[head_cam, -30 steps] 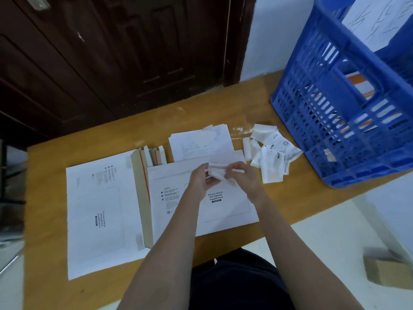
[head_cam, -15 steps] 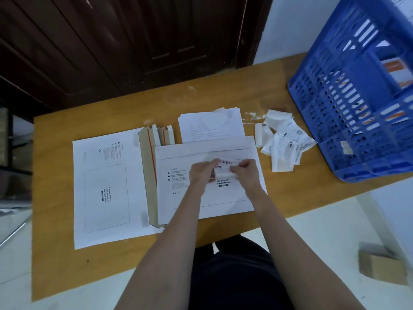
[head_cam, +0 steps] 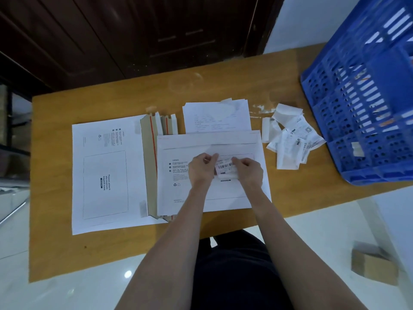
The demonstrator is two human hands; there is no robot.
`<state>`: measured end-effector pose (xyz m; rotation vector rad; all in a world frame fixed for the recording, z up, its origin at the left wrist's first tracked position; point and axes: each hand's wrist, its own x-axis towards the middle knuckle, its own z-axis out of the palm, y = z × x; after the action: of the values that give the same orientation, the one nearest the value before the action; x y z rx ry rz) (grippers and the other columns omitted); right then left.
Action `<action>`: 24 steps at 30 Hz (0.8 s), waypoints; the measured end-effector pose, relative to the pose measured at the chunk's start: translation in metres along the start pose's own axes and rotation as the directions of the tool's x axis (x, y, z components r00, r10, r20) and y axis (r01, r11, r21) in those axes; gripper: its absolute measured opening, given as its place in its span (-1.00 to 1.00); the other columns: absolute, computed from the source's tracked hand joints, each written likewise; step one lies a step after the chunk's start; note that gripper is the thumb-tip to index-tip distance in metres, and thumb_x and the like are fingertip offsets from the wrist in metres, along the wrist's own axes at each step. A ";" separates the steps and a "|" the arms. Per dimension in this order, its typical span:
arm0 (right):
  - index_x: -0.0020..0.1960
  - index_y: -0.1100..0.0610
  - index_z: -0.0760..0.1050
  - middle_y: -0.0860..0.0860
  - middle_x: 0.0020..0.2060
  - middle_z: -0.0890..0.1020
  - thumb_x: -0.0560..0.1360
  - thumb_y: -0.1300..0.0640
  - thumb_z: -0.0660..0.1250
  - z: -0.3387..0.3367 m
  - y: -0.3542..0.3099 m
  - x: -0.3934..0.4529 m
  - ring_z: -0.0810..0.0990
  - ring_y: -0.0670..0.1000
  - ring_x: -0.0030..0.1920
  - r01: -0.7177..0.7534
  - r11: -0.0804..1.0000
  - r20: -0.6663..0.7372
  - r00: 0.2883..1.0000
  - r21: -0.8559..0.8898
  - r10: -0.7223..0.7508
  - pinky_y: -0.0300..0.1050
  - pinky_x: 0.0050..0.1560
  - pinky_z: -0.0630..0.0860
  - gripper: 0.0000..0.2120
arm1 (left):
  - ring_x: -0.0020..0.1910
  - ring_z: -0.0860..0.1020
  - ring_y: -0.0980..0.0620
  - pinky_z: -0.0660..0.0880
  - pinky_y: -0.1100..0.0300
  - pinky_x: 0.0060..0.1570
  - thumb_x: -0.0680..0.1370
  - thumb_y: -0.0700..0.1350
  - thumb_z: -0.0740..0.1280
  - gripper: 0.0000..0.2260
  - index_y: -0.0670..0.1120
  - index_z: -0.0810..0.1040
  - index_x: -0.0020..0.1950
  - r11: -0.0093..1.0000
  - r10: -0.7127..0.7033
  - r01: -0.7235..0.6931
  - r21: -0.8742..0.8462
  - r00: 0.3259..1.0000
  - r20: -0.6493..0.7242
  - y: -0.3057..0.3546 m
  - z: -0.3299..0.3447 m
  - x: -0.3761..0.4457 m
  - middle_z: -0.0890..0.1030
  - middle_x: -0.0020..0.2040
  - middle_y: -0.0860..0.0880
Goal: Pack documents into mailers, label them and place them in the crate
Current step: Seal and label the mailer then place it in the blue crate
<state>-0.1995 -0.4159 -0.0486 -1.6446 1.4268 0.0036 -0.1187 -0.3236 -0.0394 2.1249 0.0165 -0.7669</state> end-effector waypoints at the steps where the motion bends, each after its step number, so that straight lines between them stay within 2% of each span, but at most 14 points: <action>1: -0.10 0.07 0.59 -0.06 -0.25 0.62 0.54 -0.10 0.28 0.000 -0.001 0.000 0.58 -0.01 -0.22 0.003 1.000 -0.005 1.000 -0.011 -0.003 -0.21 -0.32 0.40 -0.74 | -0.33 0.62 -0.03 0.61 0.04 -0.24 0.51 0.11 0.35 -0.75 -0.02 0.53 -0.27 1.000 -0.005 0.005 0.025 1.000 0.001 0.002 0.000 0.001 0.63 -0.37 0.01; 3: -0.11 0.07 0.58 -0.07 -0.26 0.61 0.53 -0.11 0.28 0.001 -0.003 0.000 0.58 0.00 -0.22 -0.007 1.000 -0.010 1.000 -0.029 0.006 -0.18 -0.29 0.41 -0.73 | -0.26 0.61 0.02 0.54 0.17 -0.24 0.45 0.14 0.35 -0.79 0.02 0.52 -0.23 0.995 -0.028 0.027 0.097 1.000 0.005 0.008 0.000 0.001 0.63 -0.30 0.05; 5: -0.15 0.06 0.55 -0.07 -0.30 0.60 0.52 -0.12 0.29 0.002 -0.005 0.002 0.60 0.03 -0.24 -0.022 0.999 -0.012 1.000 -0.032 0.022 -0.15 -0.26 0.46 -0.74 | -0.23 0.56 0.08 0.44 0.24 -0.26 0.41 0.06 0.39 -0.84 0.01 0.54 -0.14 0.986 -0.029 0.028 0.163 1.000 0.000 0.012 0.000 0.001 0.60 -0.24 0.11; 8: -0.18 0.05 0.50 -0.10 -0.34 0.56 0.52 -0.12 0.29 0.003 -0.007 0.004 0.62 0.05 -0.25 -0.028 0.998 -0.018 0.999 -0.057 0.027 -0.13 -0.23 0.49 -0.75 | -0.19 0.57 0.06 0.43 0.25 -0.27 0.43 -0.06 0.41 -0.88 -0.01 0.52 -0.09 0.978 -0.004 0.005 0.210 1.000 -0.009 0.010 0.000 0.006 0.56 -0.24 0.12; 11: -0.19 0.04 0.49 -0.09 -0.33 0.57 0.53 -0.11 0.28 0.004 -0.007 0.005 0.63 0.06 -0.25 -0.014 0.995 -0.016 1.000 -0.096 0.013 -0.10 -0.22 0.52 -0.75 | -0.20 0.58 0.06 0.42 0.25 -0.28 0.48 -0.03 0.40 -0.91 0.00 0.53 -0.14 0.973 -0.001 0.005 0.232 1.000 -0.015 0.007 0.000 0.010 0.56 -0.25 0.11; 14: -0.20 0.06 0.48 -0.07 -0.33 0.58 0.52 -0.12 0.27 0.004 -0.008 0.006 0.60 0.04 -0.29 0.014 0.988 -0.016 1.000 -0.156 -0.016 -0.17 -0.31 0.44 -0.73 | -0.21 0.59 0.05 0.46 0.24 -0.26 0.50 0.00 0.39 -0.90 0.00 0.54 -0.14 0.962 0.018 -0.010 0.272 0.999 -0.029 0.006 0.002 0.013 0.58 -0.24 0.09; 18: -0.30 0.04 0.33 -0.09 -0.46 0.43 0.47 -0.20 0.32 0.005 -0.012 0.003 0.41 -0.07 -0.43 0.036 0.964 -0.033 0.998 -0.263 -0.046 -0.24 -0.43 0.26 -0.63 | -0.21 0.59 0.03 0.47 0.23 -0.26 0.51 0.00 0.39 -0.90 -0.02 0.56 -0.12 0.947 0.041 -0.028 0.321 0.999 -0.034 0.006 0.003 0.016 0.61 -0.21 0.05; 24: -0.26 0.06 0.33 -0.09 -0.45 0.42 0.47 -0.22 0.31 0.007 -0.011 0.005 0.36 -0.10 -0.46 0.047 0.948 -0.036 0.997 -0.315 -0.062 -0.24 -0.45 0.24 -0.61 | -0.19 0.60 0.01 0.50 0.20 -0.24 0.52 0.01 0.38 -0.87 -0.04 0.57 -0.08 0.935 0.048 -0.034 0.354 0.998 -0.033 0.004 0.006 0.017 0.64 -0.17 0.02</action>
<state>-0.1857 -0.4165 -0.0490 -1.9541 1.4714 0.1705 -0.1067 -0.3345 -0.0486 2.4733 -0.1549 -0.7442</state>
